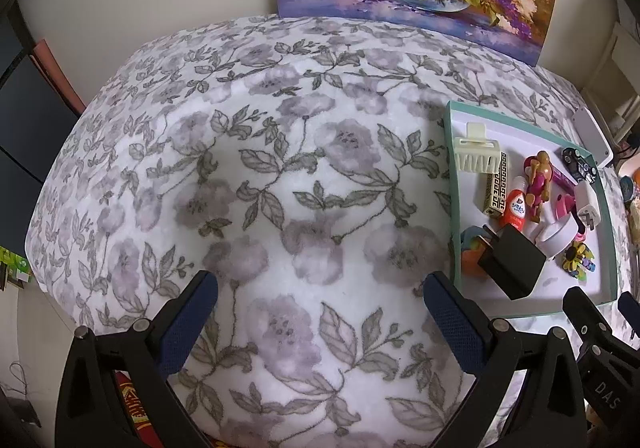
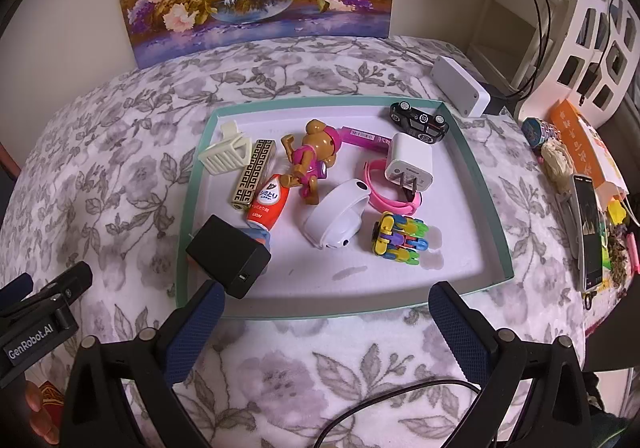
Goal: Organize rigid objects
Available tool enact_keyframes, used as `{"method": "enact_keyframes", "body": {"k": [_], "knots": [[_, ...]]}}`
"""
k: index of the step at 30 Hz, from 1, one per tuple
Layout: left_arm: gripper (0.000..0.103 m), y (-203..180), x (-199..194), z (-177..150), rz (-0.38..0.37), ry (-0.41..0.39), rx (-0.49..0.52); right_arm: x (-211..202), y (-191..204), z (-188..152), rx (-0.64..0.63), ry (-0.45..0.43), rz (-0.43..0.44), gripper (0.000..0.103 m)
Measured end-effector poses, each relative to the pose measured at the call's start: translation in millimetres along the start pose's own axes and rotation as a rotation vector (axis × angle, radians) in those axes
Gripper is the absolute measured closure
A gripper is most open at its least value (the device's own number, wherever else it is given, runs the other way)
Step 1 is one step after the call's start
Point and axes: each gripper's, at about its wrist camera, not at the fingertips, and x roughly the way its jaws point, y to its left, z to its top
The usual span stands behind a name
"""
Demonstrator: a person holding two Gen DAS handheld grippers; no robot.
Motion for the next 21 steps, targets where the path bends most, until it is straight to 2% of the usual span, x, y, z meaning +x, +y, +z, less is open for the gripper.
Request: {"method": "enact_keyframes", "body": {"k": [21], "knots": [[0.001,0.7,2.6,0.1,-0.001,0.019,0.012,1.1,-0.2,-0.2,0.000,0.001,-0.001,0.000]]}}
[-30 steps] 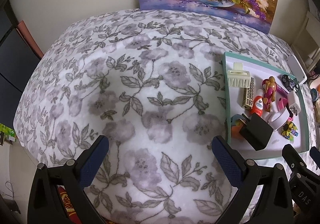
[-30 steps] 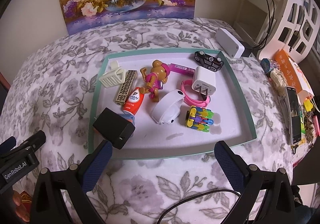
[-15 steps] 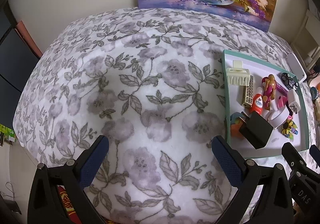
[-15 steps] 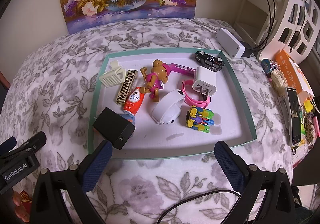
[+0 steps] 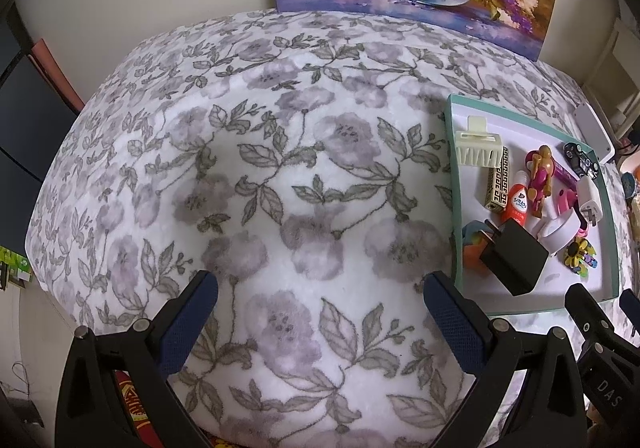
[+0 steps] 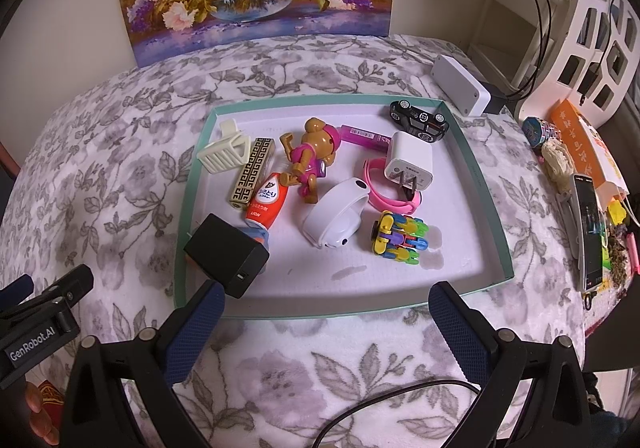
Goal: Organize rigid objects
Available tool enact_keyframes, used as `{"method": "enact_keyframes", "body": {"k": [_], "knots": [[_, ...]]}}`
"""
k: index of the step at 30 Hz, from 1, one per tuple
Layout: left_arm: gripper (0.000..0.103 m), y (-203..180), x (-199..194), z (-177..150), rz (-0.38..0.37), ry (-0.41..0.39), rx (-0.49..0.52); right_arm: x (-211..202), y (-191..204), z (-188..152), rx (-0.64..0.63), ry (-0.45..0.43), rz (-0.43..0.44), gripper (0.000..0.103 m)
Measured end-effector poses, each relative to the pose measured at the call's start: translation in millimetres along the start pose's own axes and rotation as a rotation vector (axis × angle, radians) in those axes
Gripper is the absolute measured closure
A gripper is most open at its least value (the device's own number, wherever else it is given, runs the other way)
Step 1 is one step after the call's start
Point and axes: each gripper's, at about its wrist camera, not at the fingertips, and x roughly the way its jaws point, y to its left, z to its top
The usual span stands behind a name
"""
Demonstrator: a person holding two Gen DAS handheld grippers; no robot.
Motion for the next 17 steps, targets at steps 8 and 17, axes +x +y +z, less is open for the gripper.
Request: {"method": "enact_keyframes", "body": {"k": [8,17], "knots": [[0.001,2.0,0.2,0.0,0.008,0.002,0.000,0.6,0.0,-0.2,0.000,0.001,0.000,0.000],[0.001,2.7,0.9,-0.8,0.001,0.001,-0.002,0.6,0.2,-0.1,0.000,0.000,-0.001,0.000]]}}
